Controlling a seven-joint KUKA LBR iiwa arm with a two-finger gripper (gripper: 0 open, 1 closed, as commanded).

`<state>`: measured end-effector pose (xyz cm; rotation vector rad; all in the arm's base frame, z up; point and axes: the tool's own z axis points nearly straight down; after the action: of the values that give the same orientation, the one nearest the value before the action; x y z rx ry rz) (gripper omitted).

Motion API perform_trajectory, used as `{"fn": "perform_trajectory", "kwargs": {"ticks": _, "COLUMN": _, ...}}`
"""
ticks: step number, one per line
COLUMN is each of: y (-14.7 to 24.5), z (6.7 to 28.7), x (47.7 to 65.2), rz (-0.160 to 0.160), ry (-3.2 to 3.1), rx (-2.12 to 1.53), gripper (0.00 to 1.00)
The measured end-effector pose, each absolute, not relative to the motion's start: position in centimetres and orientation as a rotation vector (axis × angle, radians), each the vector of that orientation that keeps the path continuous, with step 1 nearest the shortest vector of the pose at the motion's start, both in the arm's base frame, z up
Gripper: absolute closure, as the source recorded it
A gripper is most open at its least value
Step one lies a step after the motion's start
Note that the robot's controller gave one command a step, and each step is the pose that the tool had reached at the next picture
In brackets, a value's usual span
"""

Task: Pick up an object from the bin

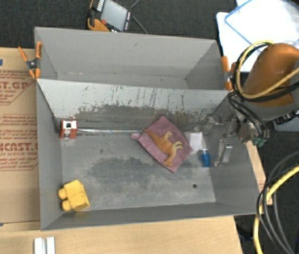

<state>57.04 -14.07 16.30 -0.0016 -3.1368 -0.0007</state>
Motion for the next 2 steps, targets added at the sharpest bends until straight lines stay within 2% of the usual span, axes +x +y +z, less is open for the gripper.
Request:
{"fn": "perform_trajectory", "kwargs": {"ticks": 1, "y": -14.0, "z": 16.7, "x": 57.2, "rz": 0.001, "ry": -3.144, "rx": 0.001, "gripper": 0.0}}
{"fn": "perform_trajectory", "kwargs": {"ticks": 2, "y": -7.0, "z": 8.5, "x": 58.1, "rz": -0.004, "ry": -3.15, "rx": -0.341, "gripper": 0.0}}
